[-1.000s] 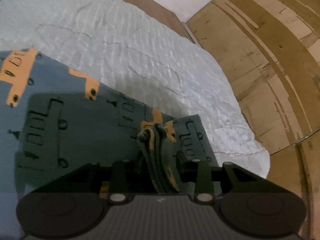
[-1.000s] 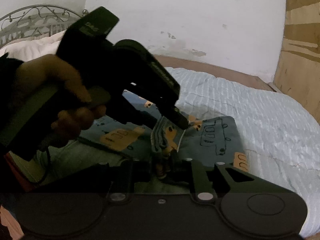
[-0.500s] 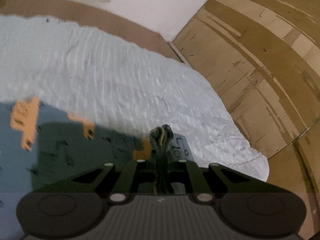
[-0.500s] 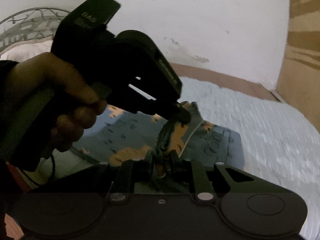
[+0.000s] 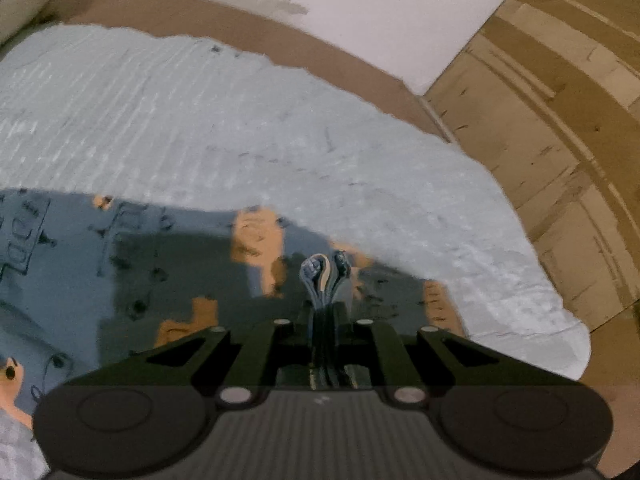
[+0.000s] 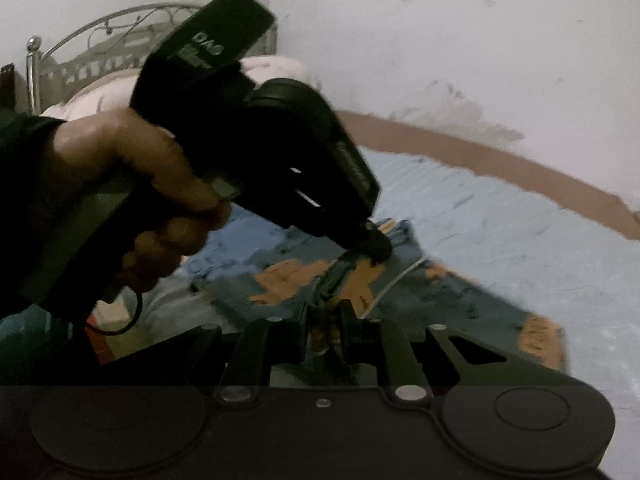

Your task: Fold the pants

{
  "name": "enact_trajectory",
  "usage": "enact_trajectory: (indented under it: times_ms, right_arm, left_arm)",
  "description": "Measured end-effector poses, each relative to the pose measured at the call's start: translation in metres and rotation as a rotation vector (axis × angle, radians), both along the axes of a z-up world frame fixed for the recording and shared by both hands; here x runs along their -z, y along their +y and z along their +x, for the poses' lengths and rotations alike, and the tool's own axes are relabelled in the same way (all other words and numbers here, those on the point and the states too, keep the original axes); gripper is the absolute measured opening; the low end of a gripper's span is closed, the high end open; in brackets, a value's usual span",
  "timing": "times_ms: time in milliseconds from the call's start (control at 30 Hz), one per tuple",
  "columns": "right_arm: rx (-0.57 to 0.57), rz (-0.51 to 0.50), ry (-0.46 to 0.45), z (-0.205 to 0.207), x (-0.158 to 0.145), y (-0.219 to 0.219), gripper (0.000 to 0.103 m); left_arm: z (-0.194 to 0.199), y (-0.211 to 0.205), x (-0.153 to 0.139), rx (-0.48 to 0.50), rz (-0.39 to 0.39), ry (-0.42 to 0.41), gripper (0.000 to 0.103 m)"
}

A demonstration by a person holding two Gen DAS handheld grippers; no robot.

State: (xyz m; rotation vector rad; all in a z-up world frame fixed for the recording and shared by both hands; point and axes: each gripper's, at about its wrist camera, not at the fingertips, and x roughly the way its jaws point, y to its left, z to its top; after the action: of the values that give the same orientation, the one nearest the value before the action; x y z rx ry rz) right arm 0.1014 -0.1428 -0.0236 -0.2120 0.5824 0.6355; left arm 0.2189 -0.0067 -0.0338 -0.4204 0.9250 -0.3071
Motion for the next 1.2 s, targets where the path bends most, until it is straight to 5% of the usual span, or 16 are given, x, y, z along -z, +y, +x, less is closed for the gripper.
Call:
enact_trajectory:
  times_ms: [300, 400, 467, 500, 667, 767, 867, 1200]
  right_arm:
    - [0.011, 0.009, 0.053, 0.009, 0.016, 0.012, 0.02]
    - [0.015, 0.029, 0.043, 0.01, 0.016, 0.004, 0.027]
    - [0.025, 0.043, 0.028, 0.009, 0.015, -0.002, 0.039]
    - [0.034, 0.045, 0.017, 0.008, 0.016, -0.006, 0.043]
    - [0.11, 0.044, -0.065, 0.001, 0.008, -0.035, 0.084]
    - [0.205, 0.015, -0.105, 0.009, 0.009, -0.059, 0.098]
    - [0.309, -0.03, -0.098, 0.026, 0.013, -0.081, 0.1]
    - [0.47, -0.105, -0.018, 0.11, 0.031, -0.125, 0.102]
  left_arm:
    - [0.003, 0.014, 0.029, -0.001, -0.026, 0.023, 0.012]
    - [0.002, 0.02, 0.031, -0.024, -0.03, 0.036, 0.03]
    - [0.0, 0.021, 0.029, -0.045, -0.024, 0.032, 0.059]
    - [-0.001, 0.022, 0.026, -0.056, -0.012, 0.023, 0.065]
    - [-0.008, 0.012, 0.012, -0.094, 0.118, -0.046, 0.09]
    - [-0.008, -0.003, 0.011, -0.088, 0.221, -0.088, 0.095]
    - [-0.006, -0.017, 0.015, -0.069, 0.303, -0.106, 0.095]
    - [0.009, -0.021, 0.034, -0.117, 0.348, -0.084, 0.099]
